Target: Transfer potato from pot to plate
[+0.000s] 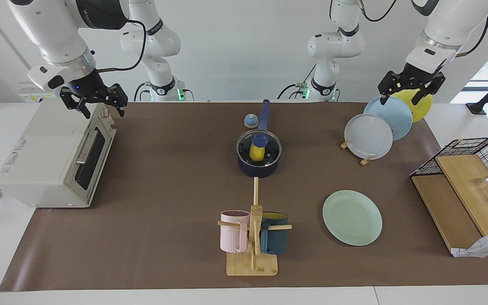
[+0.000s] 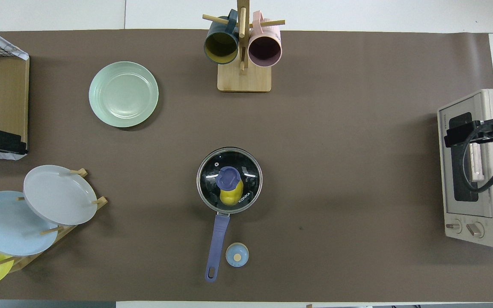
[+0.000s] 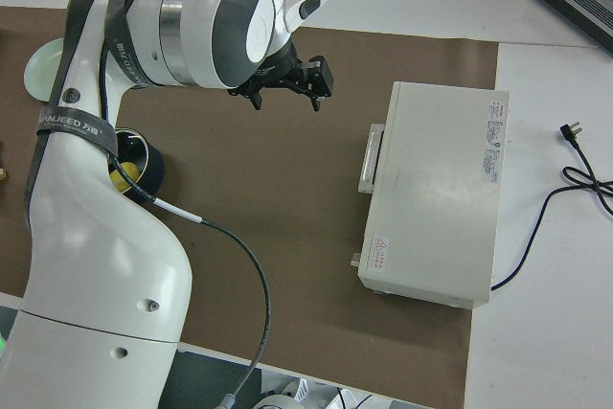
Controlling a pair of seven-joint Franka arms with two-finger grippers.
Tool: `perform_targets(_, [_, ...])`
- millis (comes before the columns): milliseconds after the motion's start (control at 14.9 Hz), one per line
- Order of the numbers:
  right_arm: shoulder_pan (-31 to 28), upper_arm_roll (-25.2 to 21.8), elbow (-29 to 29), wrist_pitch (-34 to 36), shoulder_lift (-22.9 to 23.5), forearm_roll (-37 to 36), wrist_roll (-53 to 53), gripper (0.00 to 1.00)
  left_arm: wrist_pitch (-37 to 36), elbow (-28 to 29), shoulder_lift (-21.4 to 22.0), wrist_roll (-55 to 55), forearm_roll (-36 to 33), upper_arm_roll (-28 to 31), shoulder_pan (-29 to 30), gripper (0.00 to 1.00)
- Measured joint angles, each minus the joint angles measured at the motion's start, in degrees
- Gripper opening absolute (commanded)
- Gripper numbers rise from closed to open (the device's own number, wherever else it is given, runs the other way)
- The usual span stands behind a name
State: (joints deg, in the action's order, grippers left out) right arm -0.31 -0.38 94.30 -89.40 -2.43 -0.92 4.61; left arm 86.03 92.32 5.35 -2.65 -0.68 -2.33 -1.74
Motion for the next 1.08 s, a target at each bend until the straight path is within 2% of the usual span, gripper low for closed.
perform_targets(1077, [0.7, 0.0, 0.0, -0.7, 0.3, 0.8, 1.5, 1.00, 0.0, 0.0, 0.2, 0.0, 0.0, -0.1, 0.0, 1.00])
